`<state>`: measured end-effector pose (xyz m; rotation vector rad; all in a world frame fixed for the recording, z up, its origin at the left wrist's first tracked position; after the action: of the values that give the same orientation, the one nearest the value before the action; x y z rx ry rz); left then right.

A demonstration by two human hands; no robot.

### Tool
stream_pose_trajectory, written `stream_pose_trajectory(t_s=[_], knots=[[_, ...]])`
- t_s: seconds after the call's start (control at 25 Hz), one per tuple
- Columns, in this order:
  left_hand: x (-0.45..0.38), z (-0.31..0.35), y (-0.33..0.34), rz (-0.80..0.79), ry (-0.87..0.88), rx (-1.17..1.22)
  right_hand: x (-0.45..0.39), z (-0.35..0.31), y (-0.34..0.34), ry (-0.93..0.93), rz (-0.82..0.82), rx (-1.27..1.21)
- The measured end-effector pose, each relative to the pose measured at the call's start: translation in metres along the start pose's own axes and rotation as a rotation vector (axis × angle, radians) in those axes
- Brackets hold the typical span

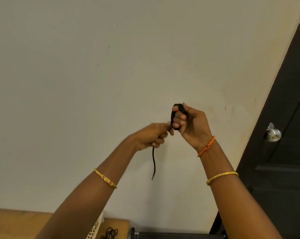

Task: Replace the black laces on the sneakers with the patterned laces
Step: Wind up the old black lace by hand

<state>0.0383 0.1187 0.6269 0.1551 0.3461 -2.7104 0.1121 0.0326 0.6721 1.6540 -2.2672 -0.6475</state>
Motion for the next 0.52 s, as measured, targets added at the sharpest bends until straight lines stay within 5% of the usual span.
stream_pose_trajectory(t_s=[0.2, 0.52], knots=[[0.014, -0.001, 0.021, -0.016, 0.003, -0.123, -0.019, -0.009, -0.022, -0.180, 0.182, -0.094], [0.011, 0.080, -0.013, 0.112, 0.221, -0.612, -0.018, 0.013, -0.028, -0.123, 0.283, 0.501]])
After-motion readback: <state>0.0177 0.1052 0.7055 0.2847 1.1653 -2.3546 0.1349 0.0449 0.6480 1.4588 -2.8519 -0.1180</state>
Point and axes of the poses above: each hand's wrist, its own x-axis away from the middle knuckle, its own y-axis out of the palm, z = x × y, the point moved 5 cm from there along -x, towards the middle knuckle, and after that the axes turned 12 degrees about y, right-handed, at the moved point
